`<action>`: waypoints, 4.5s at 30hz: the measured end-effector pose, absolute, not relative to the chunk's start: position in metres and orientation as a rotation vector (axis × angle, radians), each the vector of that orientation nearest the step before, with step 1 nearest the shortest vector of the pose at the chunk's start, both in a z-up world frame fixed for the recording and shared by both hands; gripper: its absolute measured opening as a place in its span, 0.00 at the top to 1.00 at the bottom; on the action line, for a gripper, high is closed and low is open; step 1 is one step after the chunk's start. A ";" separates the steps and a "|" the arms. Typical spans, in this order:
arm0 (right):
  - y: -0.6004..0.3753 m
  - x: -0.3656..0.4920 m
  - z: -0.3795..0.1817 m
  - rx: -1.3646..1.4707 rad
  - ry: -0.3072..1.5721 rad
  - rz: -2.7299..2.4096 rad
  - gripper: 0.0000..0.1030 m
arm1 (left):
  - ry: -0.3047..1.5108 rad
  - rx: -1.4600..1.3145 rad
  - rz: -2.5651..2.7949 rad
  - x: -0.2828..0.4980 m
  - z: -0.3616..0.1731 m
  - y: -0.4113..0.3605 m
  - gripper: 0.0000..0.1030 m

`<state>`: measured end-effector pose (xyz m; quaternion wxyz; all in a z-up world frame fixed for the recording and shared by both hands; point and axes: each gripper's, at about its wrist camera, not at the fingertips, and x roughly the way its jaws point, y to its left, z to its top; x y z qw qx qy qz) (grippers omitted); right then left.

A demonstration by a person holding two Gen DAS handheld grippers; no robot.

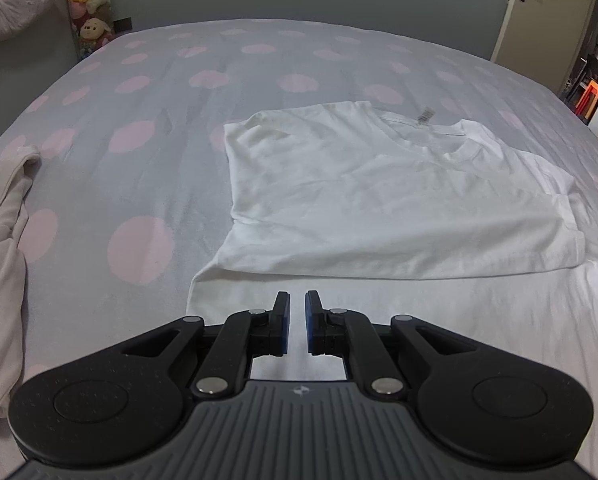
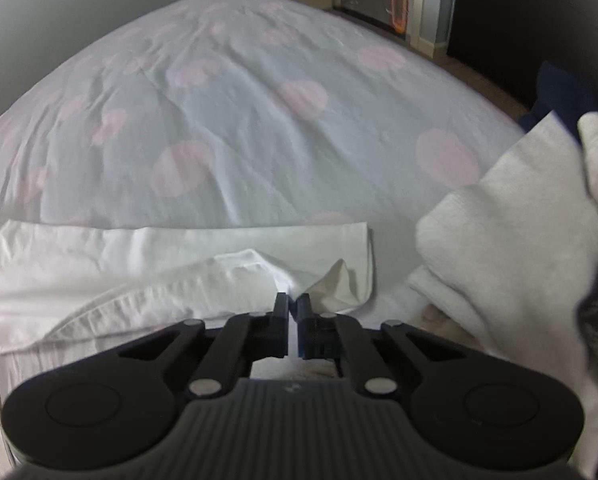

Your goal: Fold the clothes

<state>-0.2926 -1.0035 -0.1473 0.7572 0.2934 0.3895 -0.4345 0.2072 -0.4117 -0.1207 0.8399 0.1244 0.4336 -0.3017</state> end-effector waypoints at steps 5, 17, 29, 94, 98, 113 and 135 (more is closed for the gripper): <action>-0.992 -0.309 -0.116 0.569 0.811 -0.957 0.96 | 0.915 0.238 -0.632 0.202 -0.111 -0.403 0.95; -0.971 -0.323 -0.111 0.482 0.924 -0.906 0.92 | 0.931 0.131 -0.622 0.182 -0.097 -0.373 0.95; -1.017 -0.307 -0.135 0.626 0.852 -0.989 0.73 | 0.951 0.142 -0.585 0.180 -0.104 -0.375 0.95; -0.837 0.020 0.195 0.136 0.702 -0.824 0.99 | 0.860 0.267 -0.737 0.226 -0.142 -0.400 0.87; -0.776 0.074 0.209 0.102 0.707 -0.714 0.99 | 0.859 0.244 -0.736 0.230 -0.140 -0.386 0.87; -0.600 0.240 0.105 0.084 0.874 -0.411 0.99 | 0.896 0.080 -0.699 0.258 -0.141 -0.353 0.87; -0.573 0.261 -0.032 -0.015 0.857 -0.210 0.91 | 0.834 -0.023 -0.718 0.269 -0.152 -0.350 0.87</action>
